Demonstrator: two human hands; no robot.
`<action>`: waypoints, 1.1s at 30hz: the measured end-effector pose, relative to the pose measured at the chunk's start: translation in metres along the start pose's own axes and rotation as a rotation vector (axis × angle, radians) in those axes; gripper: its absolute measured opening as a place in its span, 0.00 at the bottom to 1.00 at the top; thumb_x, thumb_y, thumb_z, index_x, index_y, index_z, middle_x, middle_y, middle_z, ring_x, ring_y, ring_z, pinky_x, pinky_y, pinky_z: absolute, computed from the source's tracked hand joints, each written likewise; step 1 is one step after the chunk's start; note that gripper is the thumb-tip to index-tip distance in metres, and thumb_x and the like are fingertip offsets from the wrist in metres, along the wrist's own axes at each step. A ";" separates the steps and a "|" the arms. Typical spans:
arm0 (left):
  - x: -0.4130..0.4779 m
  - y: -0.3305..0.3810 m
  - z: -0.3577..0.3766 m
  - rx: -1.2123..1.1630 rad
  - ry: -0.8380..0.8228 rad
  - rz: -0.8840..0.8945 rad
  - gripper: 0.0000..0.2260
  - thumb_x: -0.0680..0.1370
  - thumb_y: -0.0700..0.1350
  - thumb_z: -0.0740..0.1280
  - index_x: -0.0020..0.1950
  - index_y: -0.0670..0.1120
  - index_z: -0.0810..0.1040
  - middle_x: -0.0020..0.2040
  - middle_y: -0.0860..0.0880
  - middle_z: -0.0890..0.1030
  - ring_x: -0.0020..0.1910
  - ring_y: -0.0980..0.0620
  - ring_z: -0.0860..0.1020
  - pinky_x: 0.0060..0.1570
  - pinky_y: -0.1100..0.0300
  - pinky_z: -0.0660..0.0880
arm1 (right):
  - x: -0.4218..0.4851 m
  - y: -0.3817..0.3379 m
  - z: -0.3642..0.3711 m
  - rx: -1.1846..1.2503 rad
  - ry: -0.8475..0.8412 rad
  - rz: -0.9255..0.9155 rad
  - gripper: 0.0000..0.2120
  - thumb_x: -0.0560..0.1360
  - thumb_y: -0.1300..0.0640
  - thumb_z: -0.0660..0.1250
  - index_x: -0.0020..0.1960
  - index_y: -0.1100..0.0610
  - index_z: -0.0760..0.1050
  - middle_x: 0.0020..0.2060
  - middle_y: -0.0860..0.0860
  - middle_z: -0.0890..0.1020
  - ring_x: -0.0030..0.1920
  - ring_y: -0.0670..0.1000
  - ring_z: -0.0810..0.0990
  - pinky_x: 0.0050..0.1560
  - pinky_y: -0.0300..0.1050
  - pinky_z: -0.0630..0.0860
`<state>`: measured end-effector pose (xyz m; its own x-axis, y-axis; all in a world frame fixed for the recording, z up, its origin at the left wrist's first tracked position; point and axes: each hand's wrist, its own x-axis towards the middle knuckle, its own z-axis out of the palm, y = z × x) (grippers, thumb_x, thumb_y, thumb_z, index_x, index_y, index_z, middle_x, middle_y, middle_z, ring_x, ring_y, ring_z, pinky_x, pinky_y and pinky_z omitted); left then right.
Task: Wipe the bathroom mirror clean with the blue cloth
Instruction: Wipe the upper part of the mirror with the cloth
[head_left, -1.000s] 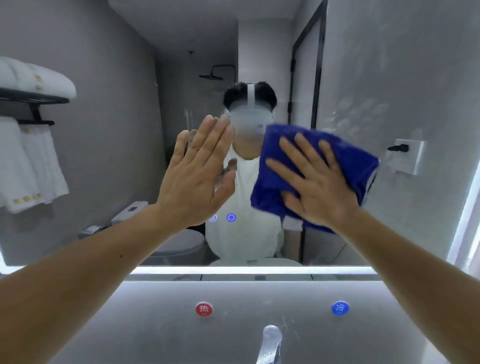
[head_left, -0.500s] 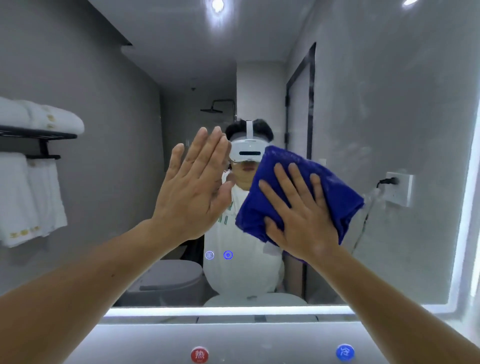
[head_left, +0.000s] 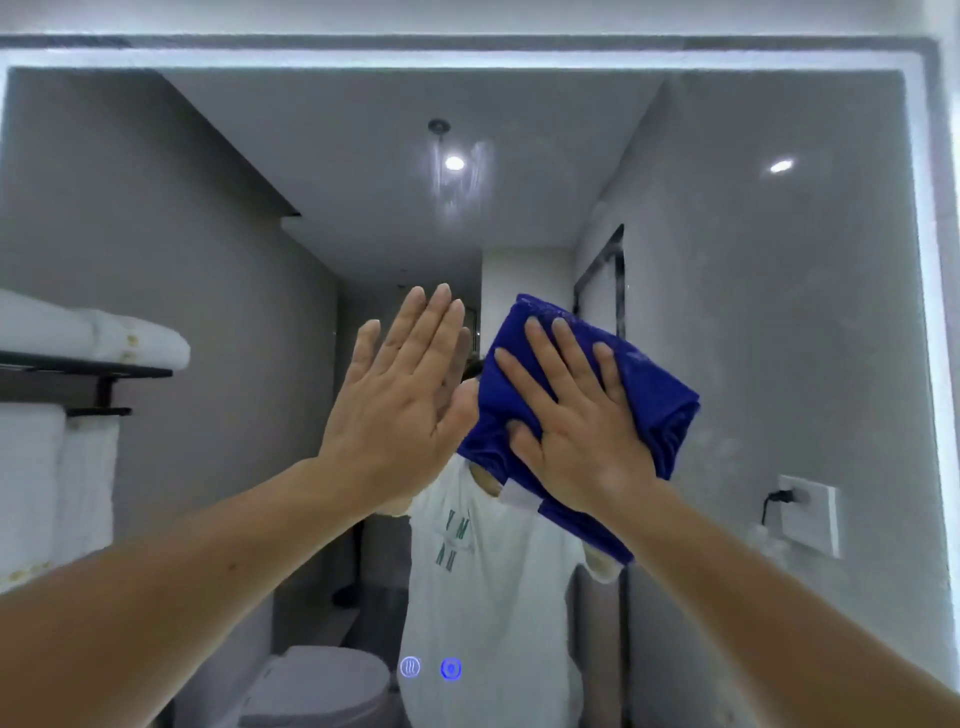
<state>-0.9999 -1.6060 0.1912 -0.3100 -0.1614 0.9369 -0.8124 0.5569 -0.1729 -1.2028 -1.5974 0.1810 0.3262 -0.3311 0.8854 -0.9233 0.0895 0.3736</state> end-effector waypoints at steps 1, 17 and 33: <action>0.008 -0.003 -0.005 0.016 0.016 0.014 0.28 0.80 0.58 0.41 0.79 0.50 0.42 0.81 0.54 0.43 0.78 0.59 0.38 0.76 0.56 0.38 | 0.018 0.005 -0.003 -0.013 0.009 0.012 0.29 0.80 0.42 0.46 0.79 0.48 0.49 0.79 0.52 0.48 0.78 0.54 0.43 0.75 0.57 0.38; 0.100 -0.059 -0.064 0.109 0.019 0.059 0.32 0.76 0.65 0.34 0.78 0.56 0.35 0.77 0.61 0.33 0.72 0.67 0.28 0.75 0.58 0.32 | 0.208 0.075 -0.047 0.014 0.101 0.184 0.28 0.81 0.42 0.43 0.78 0.44 0.38 0.77 0.48 0.35 0.76 0.50 0.33 0.72 0.52 0.31; 0.154 -0.094 -0.085 0.021 0.107 -0.048 0.34 0.76 0.63 0.40 0.80 0.54 0.40 0.79 0.59 0.38 0.75 0.64 0.34 0.75 0.57 0.35 | 0.289 0.069 -0.073 -0.045 0.091 0.179 0.32 0.79 0.38 0.42 0.79 0.47 0.38 0.78 0.51 0.37 0.77 0.54 0.35 0.73 0.57 0.34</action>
<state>-0.9293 -1.6141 0.3774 -0.2172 -0.0988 0.9711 -0.8356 0.5331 -0.1327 -1.1571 -1.6179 0.4824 0.1767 -0.2202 0.9593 -0.9588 0.1818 0.2183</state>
